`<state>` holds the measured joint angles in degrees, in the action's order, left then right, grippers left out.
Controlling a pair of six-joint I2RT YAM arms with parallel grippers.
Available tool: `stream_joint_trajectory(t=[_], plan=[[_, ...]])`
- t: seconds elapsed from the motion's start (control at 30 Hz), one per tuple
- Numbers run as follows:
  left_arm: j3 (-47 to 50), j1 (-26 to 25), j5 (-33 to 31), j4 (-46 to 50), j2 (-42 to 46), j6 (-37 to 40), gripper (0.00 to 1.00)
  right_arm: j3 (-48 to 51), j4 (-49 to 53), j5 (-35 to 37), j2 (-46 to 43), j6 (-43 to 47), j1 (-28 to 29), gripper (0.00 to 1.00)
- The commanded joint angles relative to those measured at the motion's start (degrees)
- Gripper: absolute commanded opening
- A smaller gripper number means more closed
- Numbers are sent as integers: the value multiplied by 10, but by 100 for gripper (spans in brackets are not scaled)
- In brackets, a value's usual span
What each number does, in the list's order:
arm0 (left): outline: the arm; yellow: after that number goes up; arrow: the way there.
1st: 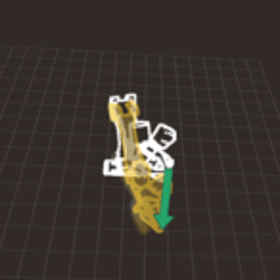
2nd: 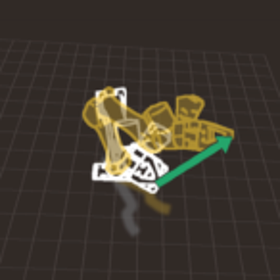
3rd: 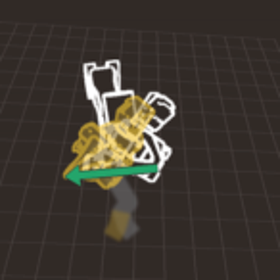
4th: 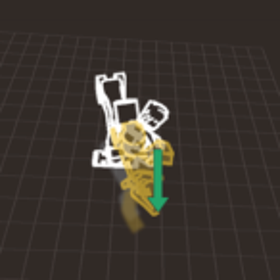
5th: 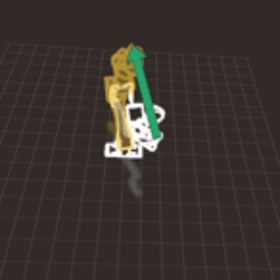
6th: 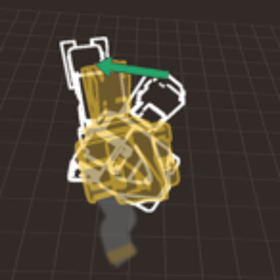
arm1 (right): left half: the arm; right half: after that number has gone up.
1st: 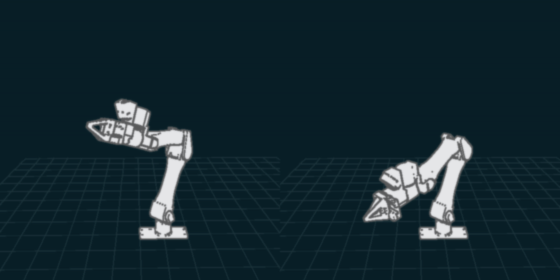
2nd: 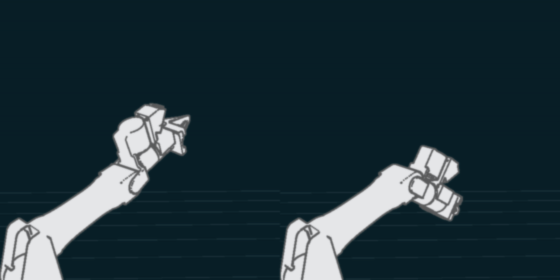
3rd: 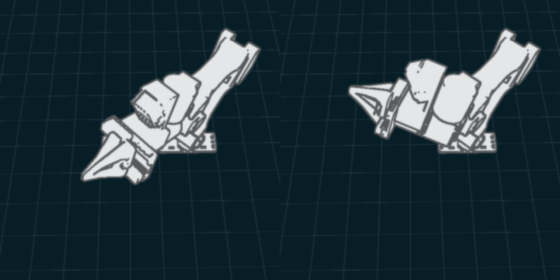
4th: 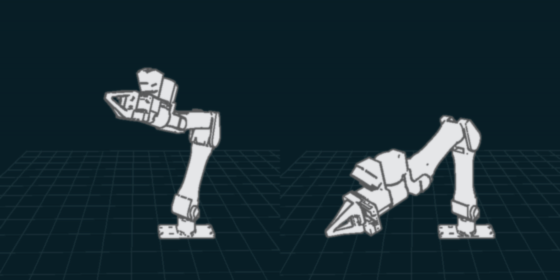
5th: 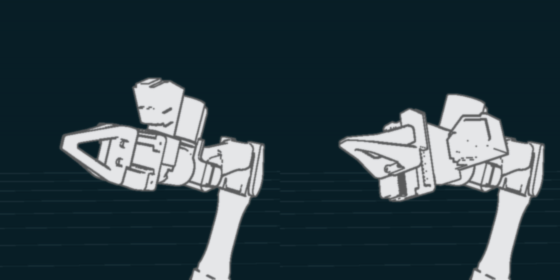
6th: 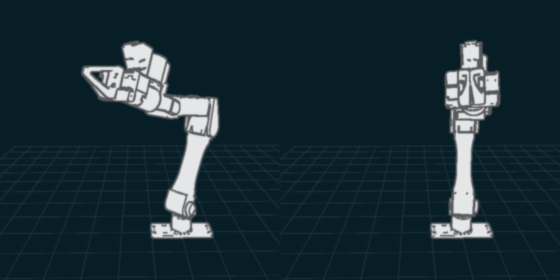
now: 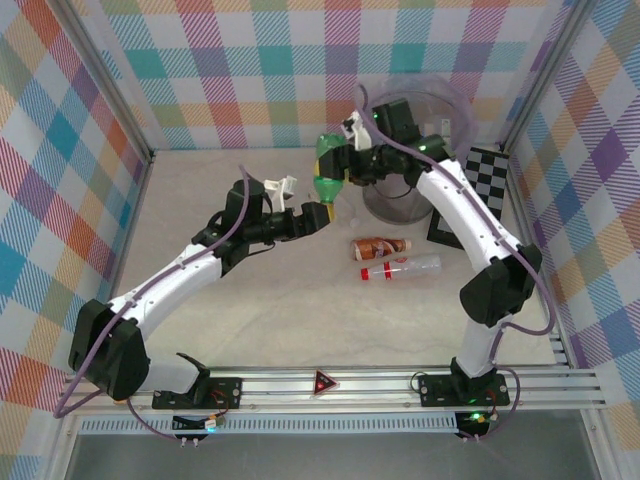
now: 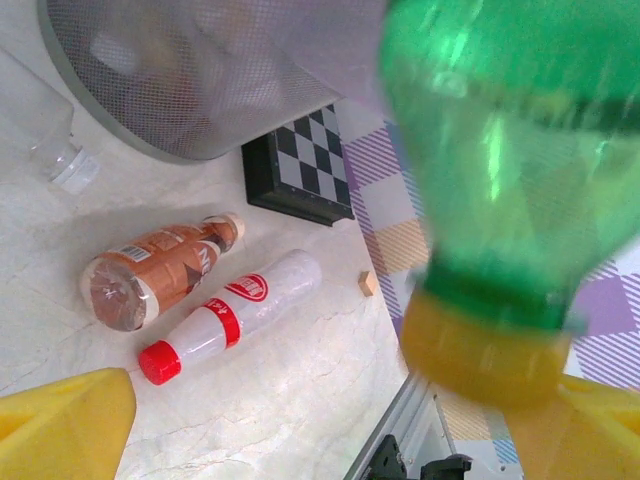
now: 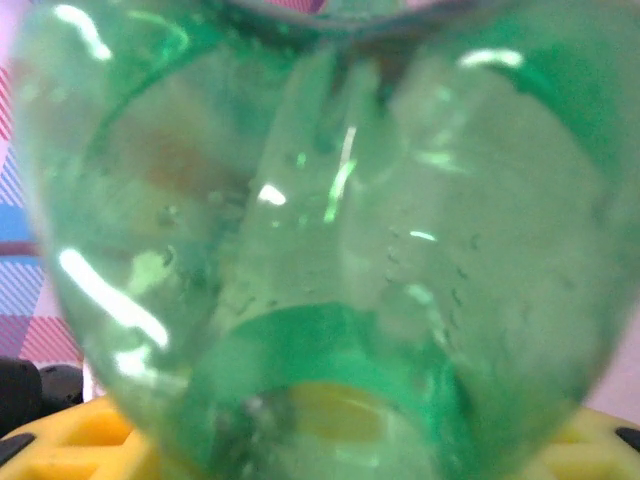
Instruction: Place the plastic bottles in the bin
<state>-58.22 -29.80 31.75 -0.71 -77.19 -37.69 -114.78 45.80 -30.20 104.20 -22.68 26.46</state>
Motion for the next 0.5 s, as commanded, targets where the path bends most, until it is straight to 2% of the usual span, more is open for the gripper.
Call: stream_joint_trajectory(t=[0.0, 0.17, 0.47], plan=[[8, 5, -29, 34, 22, 17, 93, -63, 76, 41, -13, 60, -31, 48], [1, 15, -107, 97, -1, -10, 93, -148, 142, 92, -10, 109, -84, 47], [37, 31, -173, 109, -49, -76, 92, -268, 181, 219, 38, 178, -175, 41]])
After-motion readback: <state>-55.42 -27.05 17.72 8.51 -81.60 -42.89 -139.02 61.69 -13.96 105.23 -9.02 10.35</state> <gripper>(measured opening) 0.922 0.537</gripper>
